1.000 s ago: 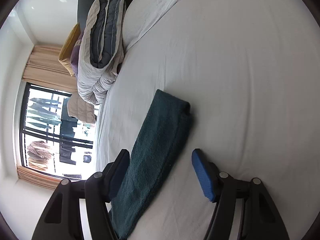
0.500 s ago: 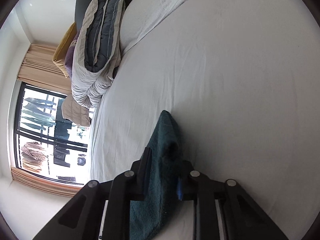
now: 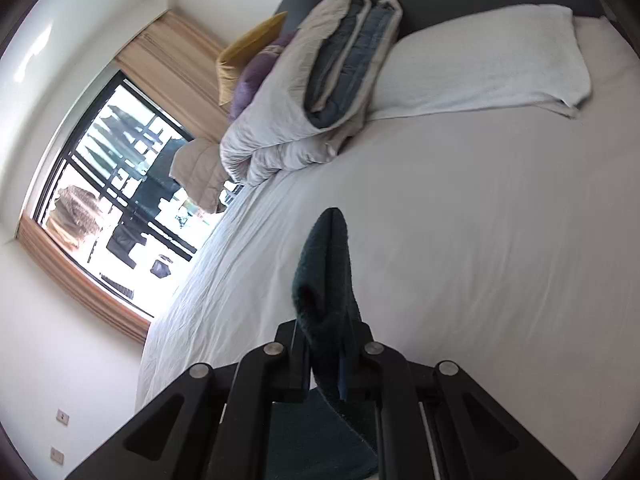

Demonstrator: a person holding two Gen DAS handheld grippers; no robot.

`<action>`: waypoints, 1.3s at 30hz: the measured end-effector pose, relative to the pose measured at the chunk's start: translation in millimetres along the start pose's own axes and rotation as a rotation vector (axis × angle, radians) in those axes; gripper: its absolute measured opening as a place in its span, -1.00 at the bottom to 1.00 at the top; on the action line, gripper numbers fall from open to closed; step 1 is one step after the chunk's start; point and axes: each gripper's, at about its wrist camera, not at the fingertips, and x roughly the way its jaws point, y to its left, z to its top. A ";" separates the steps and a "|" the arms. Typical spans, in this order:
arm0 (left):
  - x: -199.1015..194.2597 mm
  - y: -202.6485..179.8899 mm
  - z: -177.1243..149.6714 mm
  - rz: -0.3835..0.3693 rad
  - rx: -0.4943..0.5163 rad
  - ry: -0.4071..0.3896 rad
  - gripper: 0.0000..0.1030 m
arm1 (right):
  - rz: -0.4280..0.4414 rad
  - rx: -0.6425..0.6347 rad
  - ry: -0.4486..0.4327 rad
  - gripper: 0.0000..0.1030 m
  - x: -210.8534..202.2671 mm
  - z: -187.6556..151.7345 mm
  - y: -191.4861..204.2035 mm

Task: Fold small clothes

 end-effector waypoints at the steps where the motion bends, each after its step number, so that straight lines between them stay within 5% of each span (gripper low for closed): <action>1: -0.9 0.5 -0.4 -0.004 -0.004 -0.001 0.70 | 0.018 -0.042 -0.003 -0.79 -2.2 1.5 19.6; 6: -20.0 -7.6 5.9 0.019 -0.014 0.004 0.70 | 0.103 -0.178 -0.006 -0.79 -7.6 9.4 97.8; 9: -53.0 -46.6 4.9 -0.076 0.011 -0.013 0.70 | 0.143 -0.242 -0.010 -0.79 -8.7 9.5 128.7; 11: -63.1 -99.6 -0.2 -0.225 0.079 0.051 0.71 | 0.168 -0.259 -0.005 -0.79 -8.8 5.5 139.3; 14: -59.7 -185.1 -16.9 -0.600 0.111 0.187 0.71 | 0.210 -0.257 0.008 -0.79 -11.3 -0.1 142.4; 15: -54.5 -211.1 -23.4 -0.673 0.127 0.219 0.70 | 0.221 -0.254 0.012 -0.79 -13.1 -1.2 141.5; 17: -36.1 -254.1 -37.4 -0.761 0.138 0.281 0.50 | 0.246 -0.253 0.020 -0.79 -17.9 -3.8 139.7; 19: -5.4 -280.1 -53.4 -0.815 0.084 0.403 0.00 | 0.266 -0.261 0.023 -0.79 -22.1 -3.9 141.3; 24: 44.5 -292.2 -78.0 -0.771 -0.035 0.486 -0.36 | 0.329 -0.296 0.013 -0.79 -32.1 3.1 148.4; 27: 40.4 -288.8 -78.0 -0.799 -0.064 0.425 -0.36 | 0.341 -0.332 -0.008 -0.79 -38.5 7.5 152.5; 30: 24.4 -276.8 -69.9 -0.803 -0.107 0.284 -0.42 | 0.343 -0.341 -0.015 -0.79 -40.6 9.9 150.4; 32: 20.7 -277.8 -67.7 -0.726 -0.050 0.236 -0.49 | 0.341 -0.339 -0.016 -0.79 -39.9 10.4 148.3; 35: 38.4 -285.2 -81.8 -0.541 0.063 0.292 -0.74 | 0.337 -0.332 -0.016 -0.79 -36.9 11.1 146.2; 39: 52.5 -297.5 -87.0 -0.482 0.147 0.353 -0.79 | 0.336 -0.356 -0.023 -0.79 -40.9 6.6 155.7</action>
